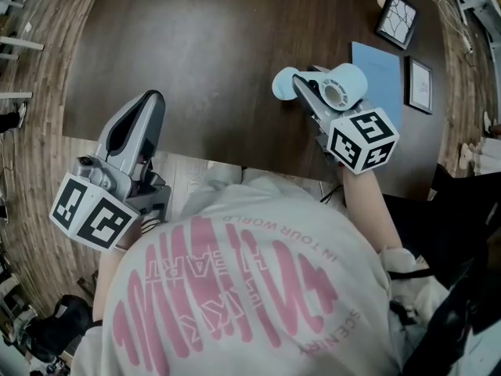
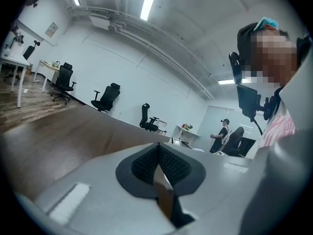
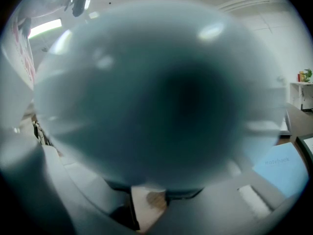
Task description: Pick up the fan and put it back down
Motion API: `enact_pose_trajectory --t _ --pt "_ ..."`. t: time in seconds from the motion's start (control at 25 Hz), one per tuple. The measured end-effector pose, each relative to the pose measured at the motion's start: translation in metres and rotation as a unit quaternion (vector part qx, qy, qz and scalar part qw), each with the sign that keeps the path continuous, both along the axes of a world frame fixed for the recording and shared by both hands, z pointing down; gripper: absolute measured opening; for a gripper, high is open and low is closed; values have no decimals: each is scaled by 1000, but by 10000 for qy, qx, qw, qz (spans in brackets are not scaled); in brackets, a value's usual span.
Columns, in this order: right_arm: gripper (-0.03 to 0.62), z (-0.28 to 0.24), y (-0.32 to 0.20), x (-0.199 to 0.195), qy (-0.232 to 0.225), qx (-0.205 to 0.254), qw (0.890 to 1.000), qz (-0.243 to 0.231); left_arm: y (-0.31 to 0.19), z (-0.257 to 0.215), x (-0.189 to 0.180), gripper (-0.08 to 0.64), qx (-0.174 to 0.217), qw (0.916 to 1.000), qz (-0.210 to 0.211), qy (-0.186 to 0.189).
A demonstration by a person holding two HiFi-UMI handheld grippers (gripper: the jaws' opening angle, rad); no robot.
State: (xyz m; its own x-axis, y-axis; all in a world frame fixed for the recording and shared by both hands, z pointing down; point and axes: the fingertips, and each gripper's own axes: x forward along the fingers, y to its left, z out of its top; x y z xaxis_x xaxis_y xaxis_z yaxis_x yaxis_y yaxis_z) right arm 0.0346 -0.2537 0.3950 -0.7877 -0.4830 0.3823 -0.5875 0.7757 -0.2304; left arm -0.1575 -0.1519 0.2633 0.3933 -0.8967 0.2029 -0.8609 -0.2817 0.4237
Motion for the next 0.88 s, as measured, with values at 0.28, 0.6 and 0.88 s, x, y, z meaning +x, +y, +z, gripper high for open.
enact_pose_trajectory --t 0.28,0.6,0.88 --pt "149 11 -1 0 83 -72 9999 -51 0 1 -1 20 -5 10000 -55 -31" --pt "149 20 0 -5 133 -180 9996 -153 -1 2 -4 20 -40 10000 -75 -36" --pt "149 28 0 -4 229 -299 9992 -138 0 0 -3 20 -39 9999 -90 -54"
